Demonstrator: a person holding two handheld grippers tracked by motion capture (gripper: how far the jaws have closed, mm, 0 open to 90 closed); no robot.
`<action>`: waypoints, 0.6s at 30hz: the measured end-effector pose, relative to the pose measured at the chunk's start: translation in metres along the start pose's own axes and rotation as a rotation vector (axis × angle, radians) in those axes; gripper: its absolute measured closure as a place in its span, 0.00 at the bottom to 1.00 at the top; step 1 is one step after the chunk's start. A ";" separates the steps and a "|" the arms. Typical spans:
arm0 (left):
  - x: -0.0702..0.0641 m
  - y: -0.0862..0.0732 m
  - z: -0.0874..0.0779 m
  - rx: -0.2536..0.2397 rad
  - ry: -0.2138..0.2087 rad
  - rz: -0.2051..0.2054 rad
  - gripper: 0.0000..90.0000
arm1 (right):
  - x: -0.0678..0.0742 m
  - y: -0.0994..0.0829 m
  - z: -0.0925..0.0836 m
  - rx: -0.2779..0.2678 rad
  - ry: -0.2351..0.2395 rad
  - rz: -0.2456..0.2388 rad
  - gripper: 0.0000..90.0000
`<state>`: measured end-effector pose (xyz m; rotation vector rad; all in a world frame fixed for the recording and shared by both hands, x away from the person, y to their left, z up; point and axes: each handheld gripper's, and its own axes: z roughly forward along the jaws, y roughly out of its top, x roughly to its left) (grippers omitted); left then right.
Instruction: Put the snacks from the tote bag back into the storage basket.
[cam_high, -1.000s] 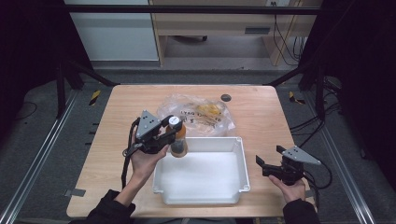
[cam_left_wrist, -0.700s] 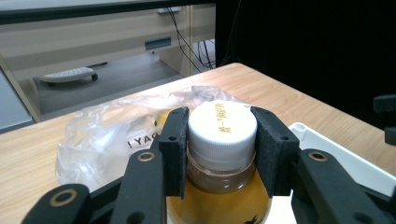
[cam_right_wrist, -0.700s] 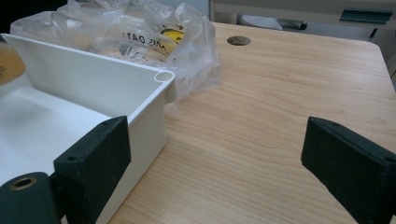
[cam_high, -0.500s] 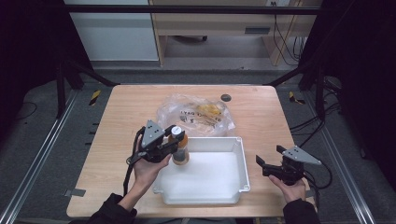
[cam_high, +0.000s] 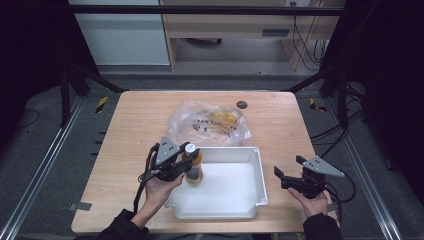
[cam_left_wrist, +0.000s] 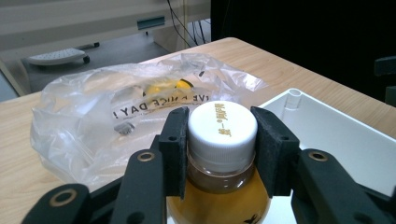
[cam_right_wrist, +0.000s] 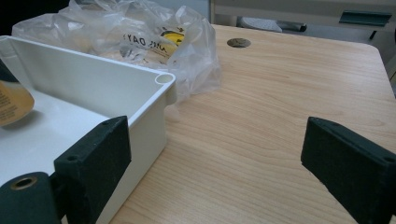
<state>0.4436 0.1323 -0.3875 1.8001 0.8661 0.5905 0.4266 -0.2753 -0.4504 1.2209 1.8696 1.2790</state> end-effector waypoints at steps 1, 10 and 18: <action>0.000 -0.001 0.000 0.003 -0.002 -0.002 0.65 | 0.000 0.000 0.000 0.001 -0.001 -0.003 0.10; -0.001 -0.008 0.002 0.015 -0.005 -0.004 0.65 | 0.000 0.000 -0.001 -0.002 -0.002 -0.006 0.10; -0.005 -0.012 0.004 0.020 -0.007 0.008 0.65 | -0.001 0.000 -0.001 -0.001 -0.002 -0.007 0.10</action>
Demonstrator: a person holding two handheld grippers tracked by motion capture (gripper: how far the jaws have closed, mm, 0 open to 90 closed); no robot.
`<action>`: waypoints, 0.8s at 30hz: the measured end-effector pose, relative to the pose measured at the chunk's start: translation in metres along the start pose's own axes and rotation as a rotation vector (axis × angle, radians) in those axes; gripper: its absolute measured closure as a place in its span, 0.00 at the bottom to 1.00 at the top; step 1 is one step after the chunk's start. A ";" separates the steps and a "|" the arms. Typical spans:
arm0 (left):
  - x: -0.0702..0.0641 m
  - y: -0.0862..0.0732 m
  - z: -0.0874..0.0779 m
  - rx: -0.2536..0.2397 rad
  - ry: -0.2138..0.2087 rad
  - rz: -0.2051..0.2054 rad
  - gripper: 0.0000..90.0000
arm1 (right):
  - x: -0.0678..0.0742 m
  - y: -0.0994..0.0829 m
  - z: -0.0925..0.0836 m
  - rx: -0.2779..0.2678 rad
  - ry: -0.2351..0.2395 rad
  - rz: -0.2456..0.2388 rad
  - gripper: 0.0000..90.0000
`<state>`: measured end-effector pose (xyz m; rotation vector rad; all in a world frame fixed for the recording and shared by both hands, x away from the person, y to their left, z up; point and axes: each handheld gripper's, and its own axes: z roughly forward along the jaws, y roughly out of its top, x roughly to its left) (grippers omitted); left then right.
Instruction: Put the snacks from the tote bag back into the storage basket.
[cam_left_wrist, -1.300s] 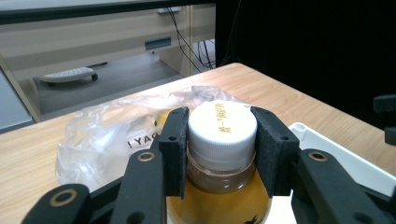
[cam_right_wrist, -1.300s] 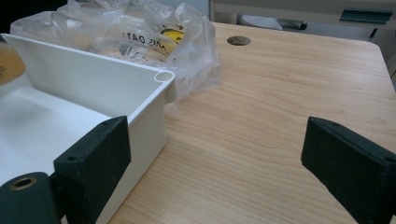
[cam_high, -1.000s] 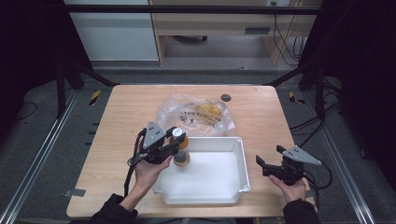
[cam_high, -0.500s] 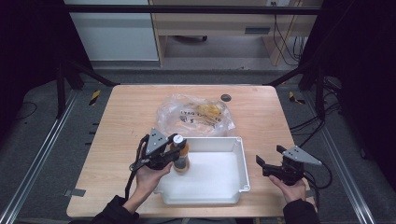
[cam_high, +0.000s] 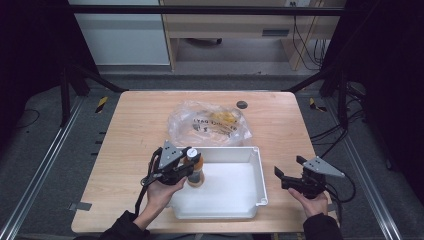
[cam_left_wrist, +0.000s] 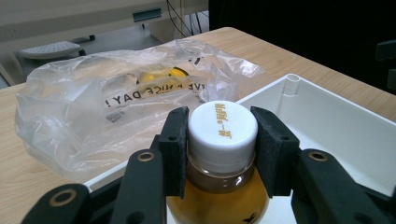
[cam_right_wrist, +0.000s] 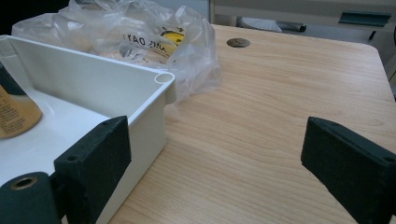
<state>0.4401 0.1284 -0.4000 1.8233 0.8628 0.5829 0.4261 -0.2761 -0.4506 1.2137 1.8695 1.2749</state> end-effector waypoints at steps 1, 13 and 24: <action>0.000 0.000 0.000 0.001 0.000 0.001 0.65 | 0.000 0.000 0.000 0.001 0.000 0.002 0.10; -0.002 -0.003 0.000 -0.015 0.006 0.000 0.64 | 0.001 0.000 0.000 0.003 0.000 0.003 0.10; 0.000 -0.003 -0.005 -0.008 -0.011 0.001 0.44 | 0.001 -0.001 0.000 0.004 -0.002 0.003 0.10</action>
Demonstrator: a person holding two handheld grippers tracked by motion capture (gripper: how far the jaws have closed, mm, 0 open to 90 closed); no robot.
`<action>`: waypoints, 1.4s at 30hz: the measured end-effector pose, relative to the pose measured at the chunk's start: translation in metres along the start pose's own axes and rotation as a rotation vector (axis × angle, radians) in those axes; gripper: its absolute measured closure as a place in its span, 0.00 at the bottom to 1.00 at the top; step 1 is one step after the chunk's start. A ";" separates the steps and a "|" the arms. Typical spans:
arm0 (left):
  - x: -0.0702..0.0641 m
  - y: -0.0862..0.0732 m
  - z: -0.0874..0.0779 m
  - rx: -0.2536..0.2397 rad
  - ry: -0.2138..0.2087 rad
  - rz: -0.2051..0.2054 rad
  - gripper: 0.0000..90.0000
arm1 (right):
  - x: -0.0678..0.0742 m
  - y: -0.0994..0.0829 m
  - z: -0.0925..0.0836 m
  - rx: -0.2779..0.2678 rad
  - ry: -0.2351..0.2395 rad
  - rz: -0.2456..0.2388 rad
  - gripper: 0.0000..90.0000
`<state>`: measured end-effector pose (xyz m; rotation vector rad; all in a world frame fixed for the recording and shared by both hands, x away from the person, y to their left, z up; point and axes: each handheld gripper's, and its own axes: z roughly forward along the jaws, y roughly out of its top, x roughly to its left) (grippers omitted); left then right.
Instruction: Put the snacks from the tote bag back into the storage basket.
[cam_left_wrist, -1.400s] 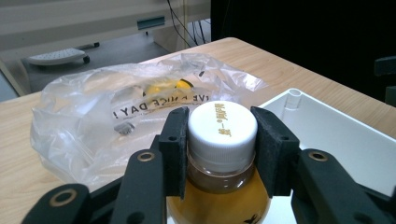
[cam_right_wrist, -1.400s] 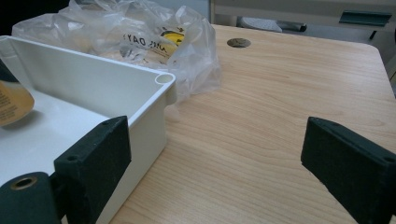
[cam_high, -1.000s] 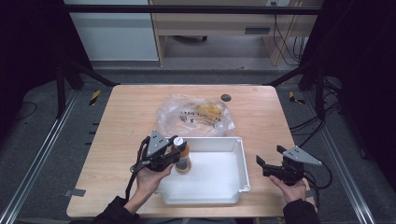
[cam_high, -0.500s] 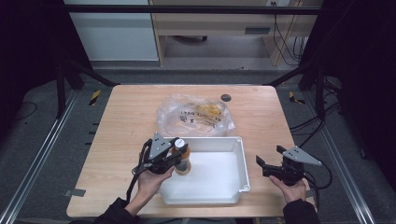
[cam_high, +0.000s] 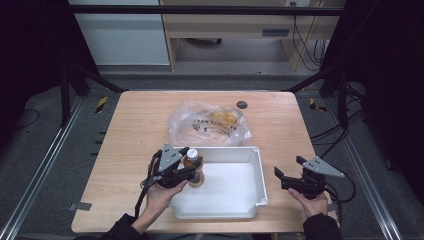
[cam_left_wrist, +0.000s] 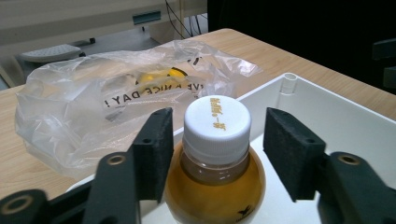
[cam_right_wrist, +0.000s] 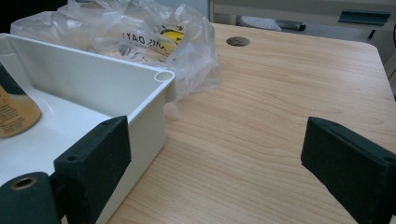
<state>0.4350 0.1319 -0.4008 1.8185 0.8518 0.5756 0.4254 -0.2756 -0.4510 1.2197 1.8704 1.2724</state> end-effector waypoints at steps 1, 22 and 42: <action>0.000 0.000 0.000 0.000 0.000 0.000 0.43 | 0.000 0.000 0.000 0.000 0.000 0.000 0.10; 0.035 -0.013 -0.035 -0.014 -0.006 0.004 0.25 | -0.004 -0.002 -0.003 0.005 -0.024 0.015 0.08; 0.092 -0.060 -0.053 0.003 0.114 -0.034 0.26 | -0.007 -0.005 -0.003 0.028 -0.046 0.023 0.07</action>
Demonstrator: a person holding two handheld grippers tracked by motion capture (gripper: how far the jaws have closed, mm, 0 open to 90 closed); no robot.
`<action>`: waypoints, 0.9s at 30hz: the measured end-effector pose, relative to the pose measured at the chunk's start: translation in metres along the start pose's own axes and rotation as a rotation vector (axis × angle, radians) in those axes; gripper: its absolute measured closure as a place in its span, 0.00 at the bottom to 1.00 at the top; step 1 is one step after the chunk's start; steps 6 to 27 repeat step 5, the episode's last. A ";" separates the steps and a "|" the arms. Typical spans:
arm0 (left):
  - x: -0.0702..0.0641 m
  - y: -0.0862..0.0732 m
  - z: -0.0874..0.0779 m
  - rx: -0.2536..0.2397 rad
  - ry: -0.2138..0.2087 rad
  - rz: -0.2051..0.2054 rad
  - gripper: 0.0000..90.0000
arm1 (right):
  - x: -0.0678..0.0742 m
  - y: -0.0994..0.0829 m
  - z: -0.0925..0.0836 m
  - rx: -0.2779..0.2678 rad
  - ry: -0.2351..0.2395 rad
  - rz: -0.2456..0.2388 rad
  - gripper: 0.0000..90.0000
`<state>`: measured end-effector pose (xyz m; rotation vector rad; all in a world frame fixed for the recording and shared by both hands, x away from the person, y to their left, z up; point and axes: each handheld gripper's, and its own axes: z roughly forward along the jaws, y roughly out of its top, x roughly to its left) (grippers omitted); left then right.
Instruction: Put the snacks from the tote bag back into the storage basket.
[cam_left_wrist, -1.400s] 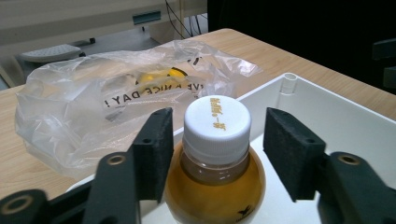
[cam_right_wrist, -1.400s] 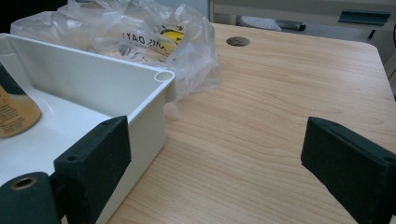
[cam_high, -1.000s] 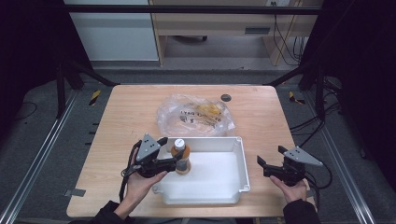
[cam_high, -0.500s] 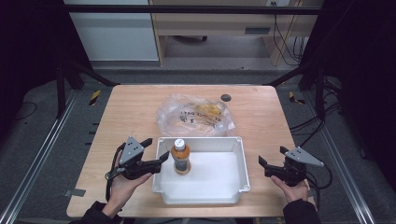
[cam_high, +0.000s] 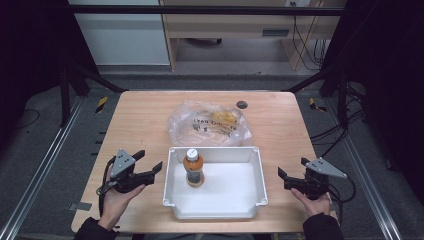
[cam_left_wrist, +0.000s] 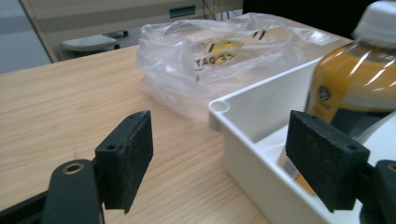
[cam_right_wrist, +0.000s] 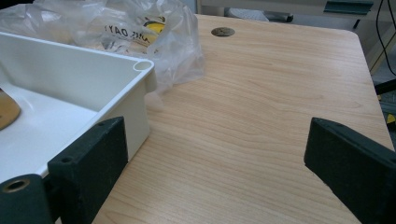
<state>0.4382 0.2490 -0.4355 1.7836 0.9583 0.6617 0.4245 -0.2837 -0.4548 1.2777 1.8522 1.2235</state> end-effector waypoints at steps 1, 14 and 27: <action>0.002 -0.002 0.001 0.006 0.008 -0.003 0.26 | 0.000 0.000 0.000 0.001 0.000 -0.001 0.07; 0.010 -0.008 0.005 0.019 0.033 -0.009 0.26 | 0.000 0.000 0.001 0.005 -0.002 -0.009 0.07; 0.010 -0.008 0.005 0.019 0.033 -0.009 0.26 | 0.000 0.000 0.001 0.005 -0.002 -0.009 0.07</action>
